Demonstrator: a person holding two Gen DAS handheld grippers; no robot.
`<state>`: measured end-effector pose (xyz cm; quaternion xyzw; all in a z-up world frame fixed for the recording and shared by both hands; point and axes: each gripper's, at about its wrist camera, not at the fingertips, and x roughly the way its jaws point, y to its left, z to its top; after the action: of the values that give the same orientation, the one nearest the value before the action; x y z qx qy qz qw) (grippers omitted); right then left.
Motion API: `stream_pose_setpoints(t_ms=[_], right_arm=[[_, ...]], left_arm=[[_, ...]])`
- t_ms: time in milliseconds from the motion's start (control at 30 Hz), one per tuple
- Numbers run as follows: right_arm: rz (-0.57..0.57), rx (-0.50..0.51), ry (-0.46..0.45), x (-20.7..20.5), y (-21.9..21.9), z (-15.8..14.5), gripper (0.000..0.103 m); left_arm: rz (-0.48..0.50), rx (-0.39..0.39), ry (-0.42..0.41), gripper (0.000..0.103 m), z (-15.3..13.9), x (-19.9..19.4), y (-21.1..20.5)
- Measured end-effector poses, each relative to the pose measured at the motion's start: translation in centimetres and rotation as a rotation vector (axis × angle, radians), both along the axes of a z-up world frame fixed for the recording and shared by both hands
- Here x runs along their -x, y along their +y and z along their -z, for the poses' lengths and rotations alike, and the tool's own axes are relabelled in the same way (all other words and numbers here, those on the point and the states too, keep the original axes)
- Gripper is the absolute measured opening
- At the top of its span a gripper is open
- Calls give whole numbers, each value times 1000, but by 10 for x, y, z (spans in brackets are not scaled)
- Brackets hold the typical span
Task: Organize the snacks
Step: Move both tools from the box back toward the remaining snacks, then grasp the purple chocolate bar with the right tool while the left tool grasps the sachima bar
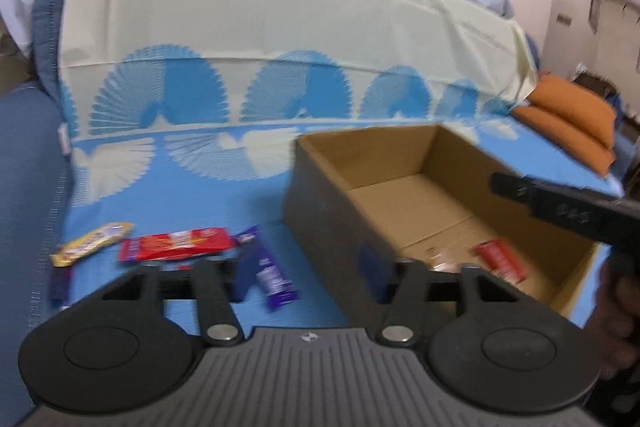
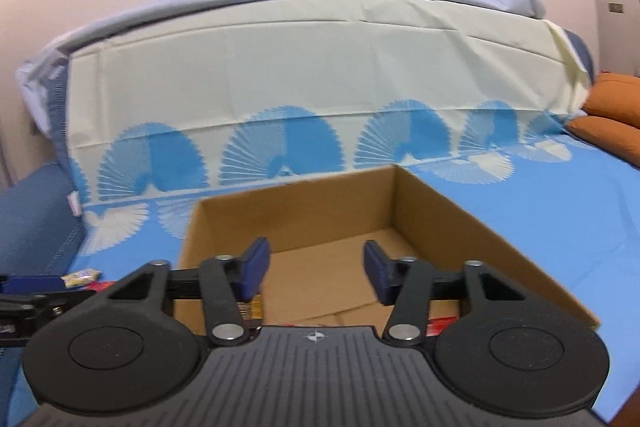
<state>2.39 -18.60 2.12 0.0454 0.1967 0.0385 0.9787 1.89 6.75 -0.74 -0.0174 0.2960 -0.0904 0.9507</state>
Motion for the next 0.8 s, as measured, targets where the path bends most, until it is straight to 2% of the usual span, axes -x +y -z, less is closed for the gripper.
stream_pose_setpoints(t_ms=[67,100,267,333,400,467,500,633,733,800], right_arm=[[-40,-5,-5,3,9,0,43],[-63,-7,-6,5,14,0,42],[-184,17,-43,18,42,0,42],[-238,33,-61,24,56,-1,42],[-294,46,-71,29,70,-1,42],[-338,58,-62,31,85,1,42],[-355,61,-50,31,93,3,42],[-365,120,18,13,138,16,45],[-334,195,70,-14,175,34,46],[-305,240,102,-31,196,49,53]], left_arm=[[-34,-31,40,14,4,-4,14],[-50,-42,58,12,6,-6,23],[-71,-146,131,13,17,-30,51],[-101,-185,146,19,26,-37,64],[-164,-223,170,35,42,-41,80],[-221,-255,222,35,50,-47,93],[-246,-260,230,39,50,-49,99],[-300,-196,261,43,51,-55,118],[-293,-214,268,46,52,-57,120],[-285,-219,274,54,54,-58,121]])
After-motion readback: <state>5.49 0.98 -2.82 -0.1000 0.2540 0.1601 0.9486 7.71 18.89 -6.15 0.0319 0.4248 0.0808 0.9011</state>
